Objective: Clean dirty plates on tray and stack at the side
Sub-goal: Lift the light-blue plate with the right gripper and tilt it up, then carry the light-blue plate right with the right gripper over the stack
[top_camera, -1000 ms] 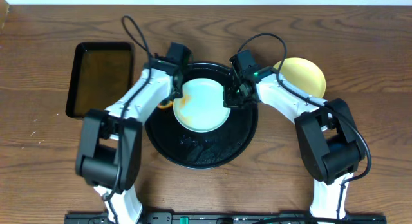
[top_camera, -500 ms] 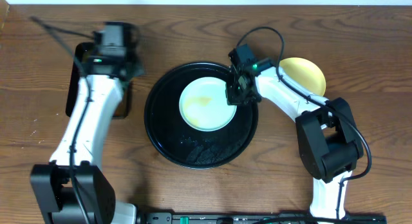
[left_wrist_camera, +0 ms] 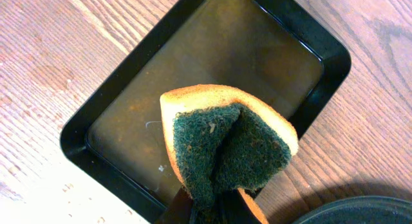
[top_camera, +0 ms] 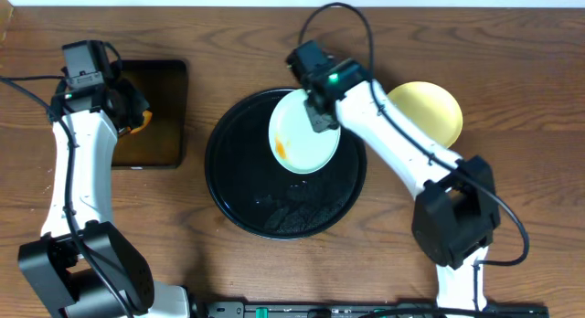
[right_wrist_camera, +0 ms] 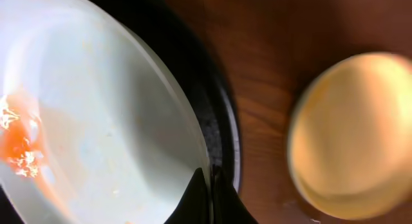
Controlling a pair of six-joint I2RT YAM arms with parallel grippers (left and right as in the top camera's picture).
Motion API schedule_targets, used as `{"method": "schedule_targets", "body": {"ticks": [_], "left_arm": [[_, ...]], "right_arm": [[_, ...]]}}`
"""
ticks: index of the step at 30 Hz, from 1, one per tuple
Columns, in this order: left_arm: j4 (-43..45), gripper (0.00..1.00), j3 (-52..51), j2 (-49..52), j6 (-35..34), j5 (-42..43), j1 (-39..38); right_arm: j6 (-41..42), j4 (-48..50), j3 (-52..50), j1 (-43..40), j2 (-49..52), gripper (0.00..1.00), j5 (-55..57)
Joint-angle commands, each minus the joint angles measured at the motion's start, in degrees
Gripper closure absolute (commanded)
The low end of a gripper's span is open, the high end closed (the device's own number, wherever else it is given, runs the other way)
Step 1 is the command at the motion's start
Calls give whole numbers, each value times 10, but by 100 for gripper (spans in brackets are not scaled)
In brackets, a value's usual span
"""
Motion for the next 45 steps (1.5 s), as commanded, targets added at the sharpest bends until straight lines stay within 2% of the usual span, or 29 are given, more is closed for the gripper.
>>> {"method": "schedule_targets", "body": {"ticks": [1, 7, 18, 31, 40, 45], "left_arm": [[8, 93, -5, 10, 10, 14, 10], [24, 93, -5, 58, 10, 14, 18], [25, 93, -5, 106, 10, 24, 19], [23, 93, -5, 106, 10, 23, 19], [23, 92, -5, 106, 10, 22, 19], [22, 92, -5, 106, 10, 22, 19]], "right_arm": [[-9, -14, 38, 34, 5, 99, 131], [-12, -33, 70, 85, 5, 99, 257], [-136, -30, 78, 173, 5, 99, 484], [-360, 109, 78, 242, 5, 99, 567], [-367, 125, 78, 251, 5, 99, 593], [-327, 117, 78, 239, 5, 99, 566]]}}
